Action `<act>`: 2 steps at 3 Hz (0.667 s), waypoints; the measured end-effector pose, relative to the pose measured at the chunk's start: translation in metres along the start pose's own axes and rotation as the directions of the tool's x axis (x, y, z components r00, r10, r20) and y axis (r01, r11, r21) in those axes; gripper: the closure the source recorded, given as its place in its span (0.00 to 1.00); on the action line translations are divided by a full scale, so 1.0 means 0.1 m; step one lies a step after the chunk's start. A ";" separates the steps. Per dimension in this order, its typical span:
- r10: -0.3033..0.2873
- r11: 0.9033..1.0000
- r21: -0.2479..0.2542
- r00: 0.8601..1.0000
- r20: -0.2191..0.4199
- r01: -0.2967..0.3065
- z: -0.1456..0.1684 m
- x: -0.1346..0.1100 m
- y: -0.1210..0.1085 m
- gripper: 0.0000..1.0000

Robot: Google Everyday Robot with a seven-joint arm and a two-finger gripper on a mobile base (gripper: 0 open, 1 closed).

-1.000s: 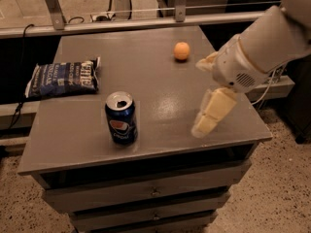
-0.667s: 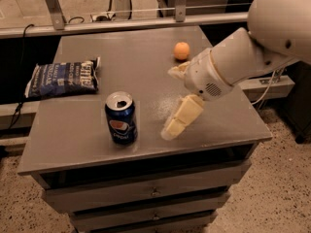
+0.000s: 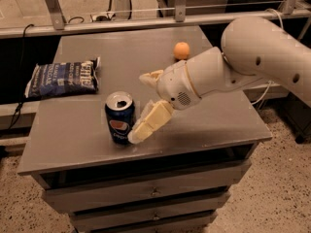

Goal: Pick pepsi can

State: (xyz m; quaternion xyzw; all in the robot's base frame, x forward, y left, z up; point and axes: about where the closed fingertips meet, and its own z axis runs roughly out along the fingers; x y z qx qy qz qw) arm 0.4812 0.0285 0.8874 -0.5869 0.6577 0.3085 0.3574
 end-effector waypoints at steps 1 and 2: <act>0.021 0.999 -0.036 0.997 0.073 -0.018 0.18 -0.09 0.12 0.00; 0.054 0.997 -0.060 0.992 0.117 -0.047 0.29 -0.15 0.20 0.18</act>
Offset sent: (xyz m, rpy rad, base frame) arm -0.0195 0.0447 -0.0087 0.1877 0.1035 0.0132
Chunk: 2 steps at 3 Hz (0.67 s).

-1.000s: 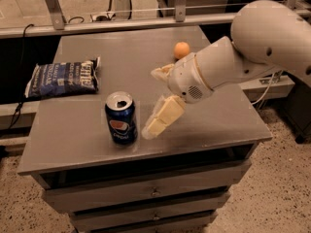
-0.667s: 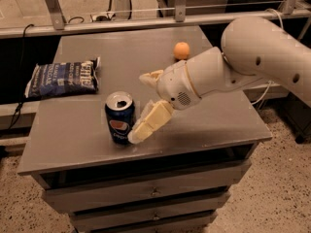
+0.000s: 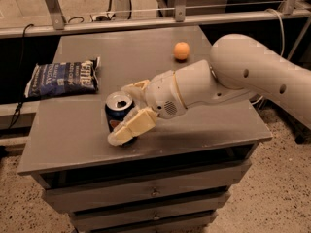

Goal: Pick pepsi can

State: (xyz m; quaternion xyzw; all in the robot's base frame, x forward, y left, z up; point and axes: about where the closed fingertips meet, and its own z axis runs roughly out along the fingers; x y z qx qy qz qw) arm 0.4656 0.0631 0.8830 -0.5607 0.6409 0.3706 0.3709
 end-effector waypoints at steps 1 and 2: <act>0.049 0.998 0.034 0.998 0.038 -0.050 -0.14 0.03 -0.10 0.41; 0.087 0.994 0.058 0.994 0.061 -0.090 -0.23 0.04 -0.17 0.65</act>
Offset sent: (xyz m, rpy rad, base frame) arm 0.0248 -0.0400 0.0080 0.0847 0.0748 -0.1556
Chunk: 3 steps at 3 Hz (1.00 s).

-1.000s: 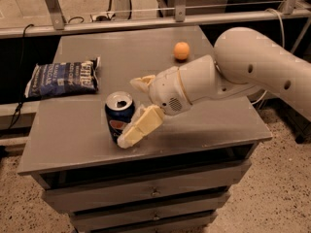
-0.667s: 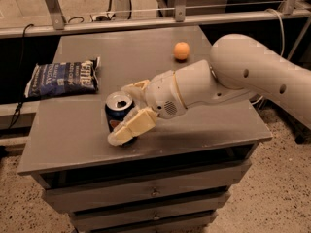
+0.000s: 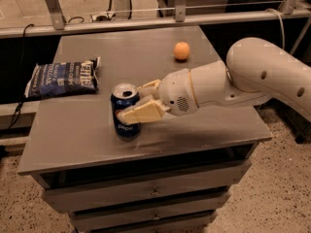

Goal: Pick pepsi can

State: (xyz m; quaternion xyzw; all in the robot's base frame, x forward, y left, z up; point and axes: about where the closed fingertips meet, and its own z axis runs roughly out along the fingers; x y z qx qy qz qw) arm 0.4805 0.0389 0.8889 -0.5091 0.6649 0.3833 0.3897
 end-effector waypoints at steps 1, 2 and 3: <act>-0.018 0.999 0.046 1.000 0.006 0.018 -0.23 -0.17 -0.12 0.87; -0.082 0.984 0.154 0.996 -0.028 0.086 -0.98 -0.62 -0.47 1.00; -0.091 0.983 0.159 0.995 -0.026 0.094 -1.01 -0.67 -0.47 1.00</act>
Offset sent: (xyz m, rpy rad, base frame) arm 0.0615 -0.0901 0.1101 -0.0500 -0.1973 -0.1364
